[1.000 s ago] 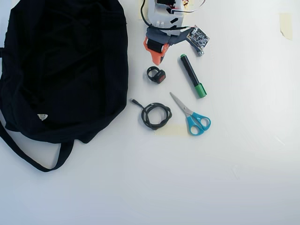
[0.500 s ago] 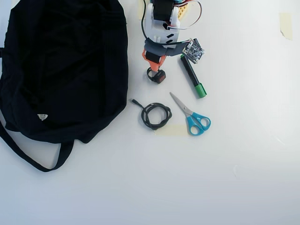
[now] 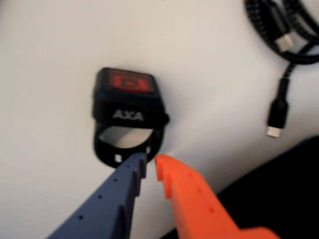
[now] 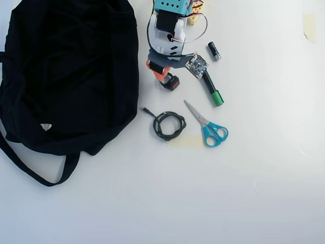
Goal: Put the bike light into the black bag
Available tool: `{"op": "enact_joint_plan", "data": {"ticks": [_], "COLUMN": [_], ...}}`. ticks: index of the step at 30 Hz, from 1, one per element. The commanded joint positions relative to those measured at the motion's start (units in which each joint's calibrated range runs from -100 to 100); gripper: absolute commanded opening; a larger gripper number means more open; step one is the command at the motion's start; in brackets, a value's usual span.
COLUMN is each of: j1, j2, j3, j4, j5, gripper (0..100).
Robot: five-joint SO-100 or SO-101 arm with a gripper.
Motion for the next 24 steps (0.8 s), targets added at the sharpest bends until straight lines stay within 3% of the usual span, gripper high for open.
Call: {"op": "enact_joint_plan", "data": {"ticks": [1,9,24], "j1": [-0.3,-0.7,-4.4], "j2": [-0.1,-0.1,-0.2], "j3": [-1.1,-1.0,1.2], "j4": [-1.1,-1.0,0.2], "j5": [0.3,-0.3,-4.3], "gripper": [8,28,28]}}
